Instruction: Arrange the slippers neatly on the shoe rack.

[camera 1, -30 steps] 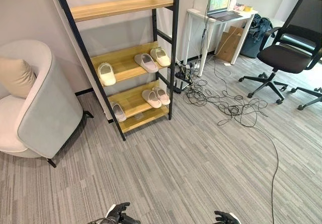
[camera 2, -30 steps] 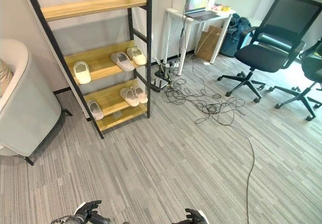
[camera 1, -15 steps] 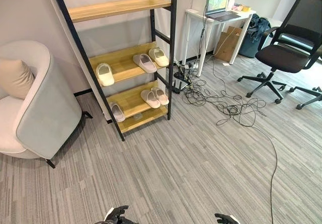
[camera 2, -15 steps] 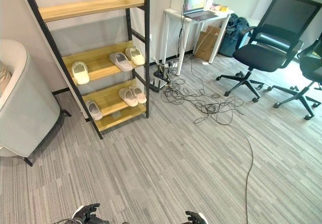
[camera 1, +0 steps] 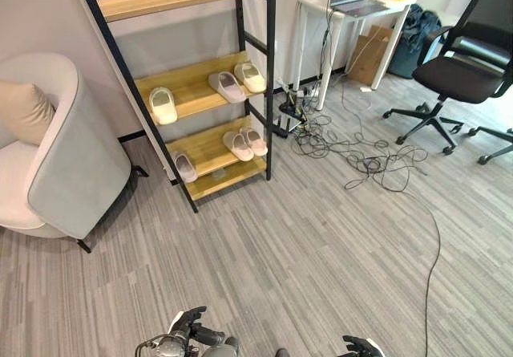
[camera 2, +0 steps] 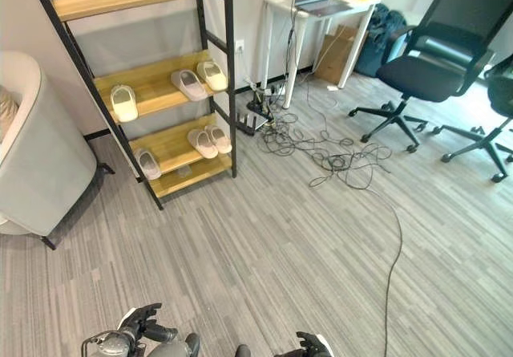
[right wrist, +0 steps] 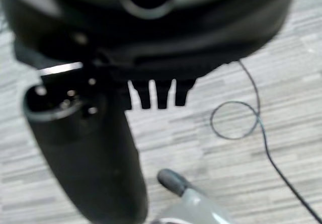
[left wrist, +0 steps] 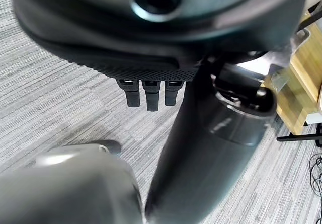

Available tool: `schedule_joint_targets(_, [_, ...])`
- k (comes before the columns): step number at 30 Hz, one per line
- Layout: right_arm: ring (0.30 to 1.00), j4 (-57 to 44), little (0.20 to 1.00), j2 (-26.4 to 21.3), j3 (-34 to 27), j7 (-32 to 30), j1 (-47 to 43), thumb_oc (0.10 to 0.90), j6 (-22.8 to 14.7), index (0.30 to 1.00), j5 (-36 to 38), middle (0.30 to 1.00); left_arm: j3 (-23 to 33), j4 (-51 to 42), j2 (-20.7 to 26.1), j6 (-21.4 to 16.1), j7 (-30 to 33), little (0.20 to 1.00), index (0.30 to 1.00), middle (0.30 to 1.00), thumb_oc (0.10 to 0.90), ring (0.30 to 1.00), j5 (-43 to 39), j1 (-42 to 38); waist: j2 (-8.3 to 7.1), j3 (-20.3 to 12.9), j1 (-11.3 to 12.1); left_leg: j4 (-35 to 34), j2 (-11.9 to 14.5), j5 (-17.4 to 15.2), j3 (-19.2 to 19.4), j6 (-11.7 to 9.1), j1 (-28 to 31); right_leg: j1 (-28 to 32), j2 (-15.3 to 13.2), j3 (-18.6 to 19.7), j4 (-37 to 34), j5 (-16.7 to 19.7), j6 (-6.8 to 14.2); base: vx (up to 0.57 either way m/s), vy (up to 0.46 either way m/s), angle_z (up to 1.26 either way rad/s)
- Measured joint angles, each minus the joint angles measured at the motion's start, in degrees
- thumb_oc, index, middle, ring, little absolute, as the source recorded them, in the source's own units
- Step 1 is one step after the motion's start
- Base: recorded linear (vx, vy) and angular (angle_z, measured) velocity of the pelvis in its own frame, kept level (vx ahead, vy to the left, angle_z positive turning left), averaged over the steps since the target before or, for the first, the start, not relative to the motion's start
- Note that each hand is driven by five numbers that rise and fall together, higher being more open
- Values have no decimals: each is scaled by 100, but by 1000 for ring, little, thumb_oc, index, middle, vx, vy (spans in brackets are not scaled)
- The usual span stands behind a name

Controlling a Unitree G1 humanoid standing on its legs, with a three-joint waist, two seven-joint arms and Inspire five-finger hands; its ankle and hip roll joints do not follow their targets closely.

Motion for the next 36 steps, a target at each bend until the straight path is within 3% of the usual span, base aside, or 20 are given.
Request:
schedule_joint_targets(2, [900,56,900,-9,38,-4,-99,800,15,900,12,900,7,15,-39,0,-4,900,900,900,800,900,-3,-45,30,44,14,-844,-54,130,23,-106,-6,3,4,-3,0,-32,31,184,111,9])
schedule_joint_targets(5, [900,11,900,12,59,1,-313,800,-55,900,32,900,136,85,8,6,2,900,900,900,800,900,-3,-2,163,55,231,-885,-1,346,9,-31,97,223,108,362,2,-133,157,230,138,-82])
schedule_joint_targets(6, [900,-32,900,10,110,-12,-273,800,-63,900,31,900,120,55,-15,-1,-8,900,900,900,800,900,2,110,192,-98,153,-724,-51,653,44,243,139,346,71,363,44,-330,324,253,172,-20])
schedule_joint_targets(9, [900,78,900,212,154,20,-249,800,-19,900,19,900,135,65,109,0,-7,900,900,900,800,900,2,138,-75,-192,242,-692,-245,538,237,645,321,336,-174,426,447,-628,628,181,143,-24])
schedule_joint_targets(11, [900,55,900,304,155,38,-226,800,-20,900,-9,900,128,66,156,2,-7,900,900,900,800,900,4,141,-115,-191,304,-710,-291,429,296,861,555,29,-279,271,1464,-965,952,109,139,-17])
schedule_joint_targets(13, [900,15,900,372,167,54,-288,800,-22,900,-18,900,104,65,188,2,-7,900,900,900,800,900,-3,146,-80,-182,319,-709,-292,298,265,1037,776,-908,-465,176,3714,-1113,1399,117,104,6])
schedule_joint_targets(14, [900,-32,900,382,164,48,-284,800,-24,900,-14,900,98,67,200,4,-8,900,900,900,800,900,-3,145,-93,-173,292,-707,-323,273,203,1072,841,-1155,-564,96,4290,-1095,1573,143,57,44])
schedule_joint_targets(16, [900,-149,900,379,156,43,-251,800,-29,900,-14,900,58,49,201,-1,-5,900,900,900,800,900,-7,140,-93,-162,326,-618,-437,87,96,1183,996,-1463,-756,113,4650,-1128,1667,238,42,39])
schedule_joint_targets(18, [900,-226,900,385,151,48,-312,800,-41,900,-13,900,57,125,183,6,-3,900,900,900,800,900,-20,188,-94,-140,331,-633,-493,-100,-41,1177,1208,-1592,-979,-66,4395,-1185,1515,281,-39,19])
schedule_joint_targets(20, [900,-368,900,403,169,56,-319,800,-54,900,-14,900,63,188,178,14,-5,900,900,900,800,900,-59,223,-65,-127,324,-728,-471,-135,-118,1177,1384,-1595,-1007,-137,3494,-1081,1357,308,-92,35])
schedule_joint_targets(21, [900,-367,900,465,265,63,-292,800,-65,900,-15,900,84,180,227,13,-4,900,900,900,800,900,-60,312,-123,-139,309,-818,-478,-139,-169,1186,1556,-1625,-981,-167,2434,-757,1201,426,-132,40])
schedule_joint_targets(22, [900,-396,900,464,257,76,-282,800,-60,900,-14,900,105,223,180,9,-3,900,900,900,800,900,-64,342,-108,-140,302,-806,-463,-391,-293,1055,1625,-1729,-958,-130,2115,-547,1185,585,-199,38])
schedule_joint_targets(24, [900,-388,900,490,255,109,-271,800,-45,900,-11,900,234,400,125,14,2,900,900,900,800,900,-78,346,-132,-156,193,-808,-419,-515,-440,1028,1723,-1644,-701,254,980,-71,1206,291,-112,37])
schedule_joint_targets(25, [900,-396,900,507,189,150,-222,800,-43,900,91,900,253,444,134,15,-2,900,900,900,800,900,-98,391,-183,-158,56,-828,-395,-551,-591,988,1857,-1591,-638,473,651,225,1151,235,-97,75])
schedule_joint_targets(26, [900,-390,900,516,206,149,-120,800,-41,900,116,900,249,439,195,13,-12,900,900,900,800,900,-98,503,-315,-242,-2,-888,-378,-686,-705,830,2131,-1417,-607,440,511,584,884,426,-183,75])
schedule_joint_targets(27, [900,-344,900,475,201,143,-62,800,-35,900,129,900,254,408,193,10,14,900,900,900,800,900,-106,615,-218,-344,29,-873,-183,-804,-757,657,2355,-1203,-442,387,522,978,752,438,-189,52])
schedule_joint_targets(29, [900,-338,900,463,198,139,16,800,-25,900,160,900,248,393,158,8,-35,900,900,900,800,900,-101,654,-201,-457,-3,-157,-89,-997,-981,340,2101,-846,-325,219,276,866,610,337,-178,39])
schedule_joint_targets(32, [900,-369,900,421,242,93,4,800,-24,900,310,900,255,348,155,3,-32,900,900,900,800,900,-121,447,-259,-495,114,2543,-219,-1136,-857,-75,807,-519,-215,-76,49,635,317,170,-138,43])
schedule_joint_targets(33, [900,-354,900,438,260,89,-15,800,-10,900,348,900,277,265,208,-12,-3,900,900,900,800,900,-208,380,-307,-467,194,3112,-189,-1187,-738,-56,428,-455,-175,-123,50,560,203,170,-127,47])
schedule_joint_targets(36, [900,-355,900,429,255,33,-210,800,-27,900,428,900,319,95,263,-52,2,900,900,900,800,900,-294,107,-444,-171,253,3250,162,-1165,-260,38,-442,-193,-135,-374,39,189,-64,269,-57,44])
